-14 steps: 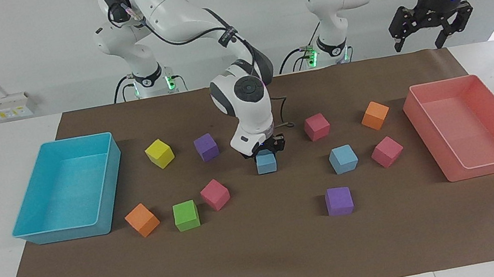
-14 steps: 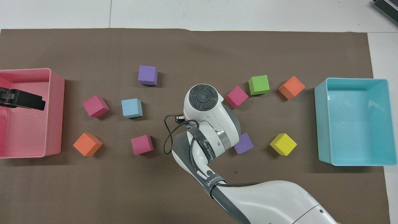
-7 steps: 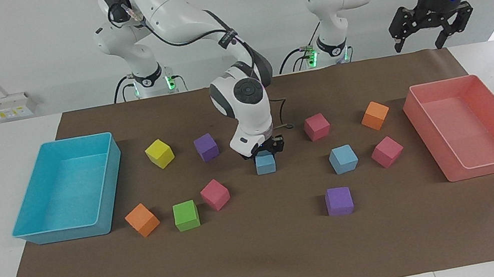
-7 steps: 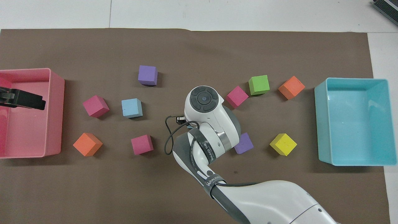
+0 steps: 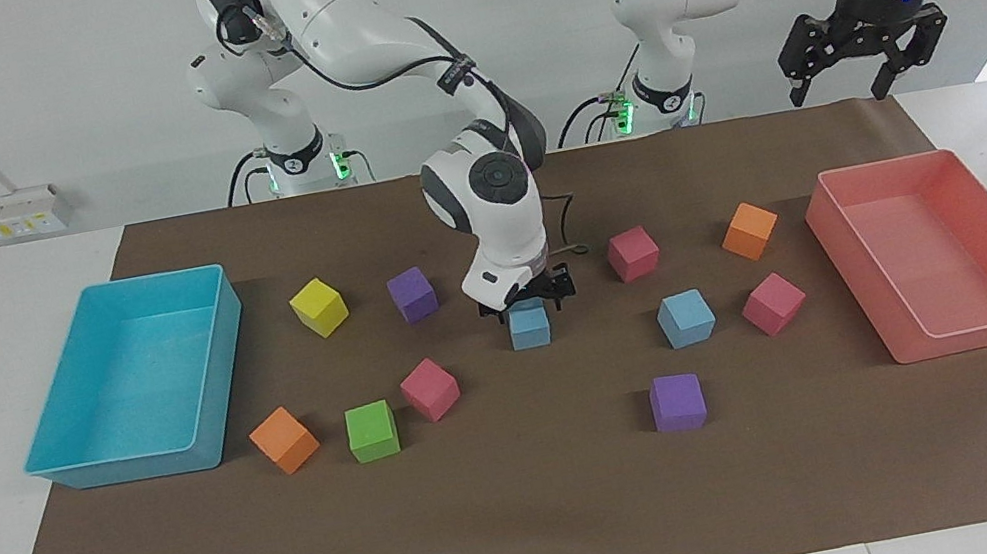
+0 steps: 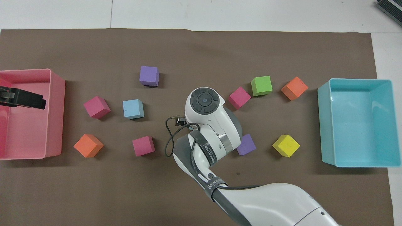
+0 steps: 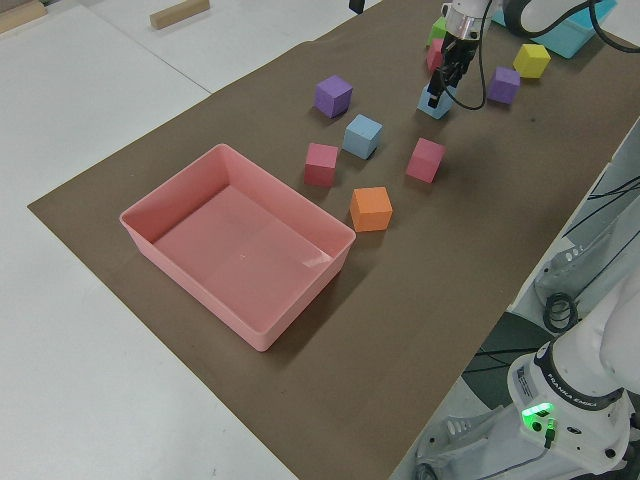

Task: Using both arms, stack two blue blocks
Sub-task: 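Set the light blue cube down at center and open the right gripper, then reach the left gripper to the other light blue cube while the right gripper waits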

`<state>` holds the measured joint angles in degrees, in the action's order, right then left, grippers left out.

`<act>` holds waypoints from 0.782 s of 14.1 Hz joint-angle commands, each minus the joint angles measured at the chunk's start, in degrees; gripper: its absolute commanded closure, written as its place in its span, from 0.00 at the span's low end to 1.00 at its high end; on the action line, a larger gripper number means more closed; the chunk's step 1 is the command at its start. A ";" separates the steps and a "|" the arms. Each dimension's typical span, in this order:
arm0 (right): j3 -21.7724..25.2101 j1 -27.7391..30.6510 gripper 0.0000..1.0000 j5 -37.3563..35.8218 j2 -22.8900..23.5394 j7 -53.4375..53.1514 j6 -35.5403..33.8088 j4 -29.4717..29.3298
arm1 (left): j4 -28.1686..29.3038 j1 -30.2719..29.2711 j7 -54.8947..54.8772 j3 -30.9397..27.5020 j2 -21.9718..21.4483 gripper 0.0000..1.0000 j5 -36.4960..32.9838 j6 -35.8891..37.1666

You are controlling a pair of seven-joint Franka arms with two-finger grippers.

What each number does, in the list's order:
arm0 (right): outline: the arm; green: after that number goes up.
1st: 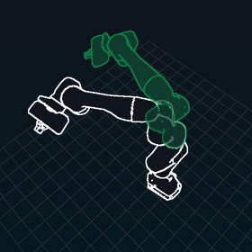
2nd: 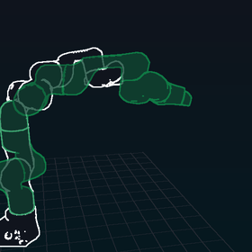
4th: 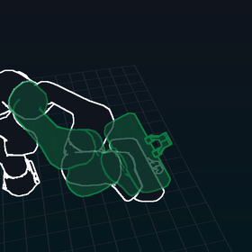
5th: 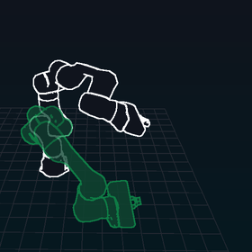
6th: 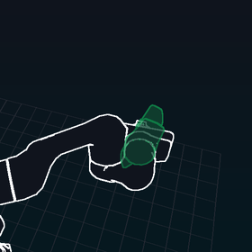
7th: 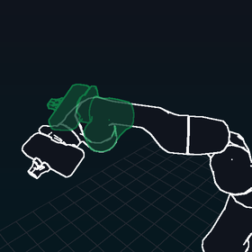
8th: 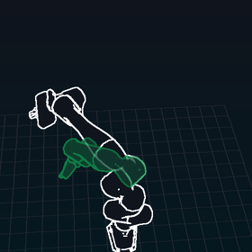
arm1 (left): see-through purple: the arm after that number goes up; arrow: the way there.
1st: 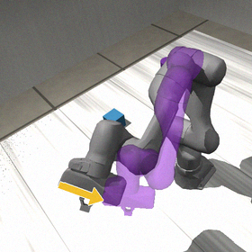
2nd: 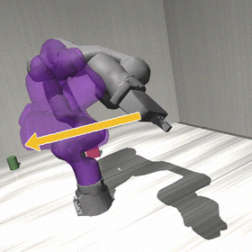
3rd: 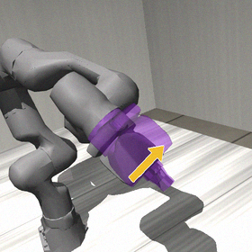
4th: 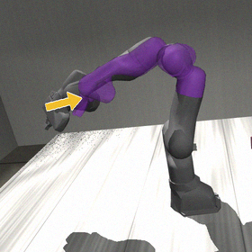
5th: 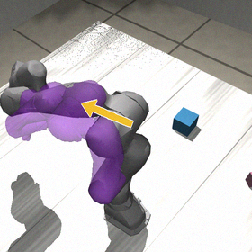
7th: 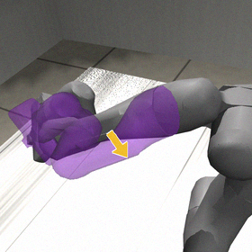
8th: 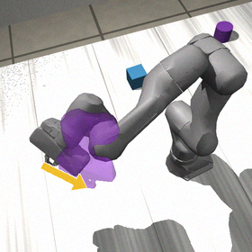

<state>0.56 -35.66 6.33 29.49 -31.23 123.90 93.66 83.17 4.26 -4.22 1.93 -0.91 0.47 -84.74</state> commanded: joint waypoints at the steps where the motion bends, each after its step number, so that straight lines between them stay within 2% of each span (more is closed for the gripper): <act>1: -0.20 0.24 0.00 0.96 -2.77 -2.95 0.38 0.65 | 1.39 0.75 -0.17 -0.35 0.03 0.00 -1.17 -2.88; 6: 0.23 0.67 0.00 0.88 -5.14 -3.76 0.38 0.65 | 1.56 3.19 2.36 -0.08 1.96 0.00 -1.26 -5.25; 8: 0.32 3.12 0.00 0.88 -6.98 -2.97 0.03 0.91 | 1.82 5.22 6.49 0.01 3.54 0.00 -1.26 -7.70; 11: -0.03 6.64 0.00 2.10 -8.05 0.27 -2.08 1.00 | 7.42 6.10 8.18 0.01 4.34 0.00 -1.17 -12.45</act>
<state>1.32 -31.40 6.43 22.89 -33.74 122.79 93.44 86.09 9.25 2.53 2.53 3.82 0.46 -93.37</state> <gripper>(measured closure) 0.000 0.000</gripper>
